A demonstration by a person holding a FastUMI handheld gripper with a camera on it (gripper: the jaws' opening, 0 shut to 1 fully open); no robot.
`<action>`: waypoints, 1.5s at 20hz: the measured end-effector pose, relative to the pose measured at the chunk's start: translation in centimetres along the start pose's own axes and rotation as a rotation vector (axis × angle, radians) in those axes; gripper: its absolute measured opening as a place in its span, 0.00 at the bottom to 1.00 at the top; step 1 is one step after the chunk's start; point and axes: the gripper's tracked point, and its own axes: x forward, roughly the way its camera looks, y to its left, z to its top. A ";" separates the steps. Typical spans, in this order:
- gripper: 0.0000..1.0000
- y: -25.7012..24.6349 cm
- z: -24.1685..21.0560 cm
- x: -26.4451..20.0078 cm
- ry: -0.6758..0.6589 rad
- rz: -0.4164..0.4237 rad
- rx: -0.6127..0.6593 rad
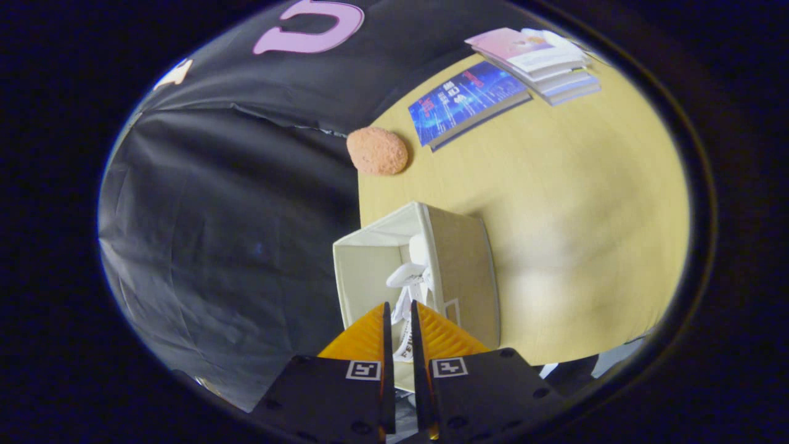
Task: Open the storage box then place both shoes into the box .Put the left shoe in first, then the right shoe, with the right side of both shoes facing outward in a uniform manner.
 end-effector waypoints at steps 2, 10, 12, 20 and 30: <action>0.16 1.1 2.4 -1.6 -0.097 0.021 -0.064; 0.15 6.1 12.2 -13.3 -0.586 0.010 -0.340; 0.15 7.1 14.2 -17.3 -0.718 -0.016 -0.403; 0.15 10.2 19.8 -30.2 -1.131 -0.207 -0.636; 0.15 11.7 19.5 -37.5 -1.320 -0.362 -0.743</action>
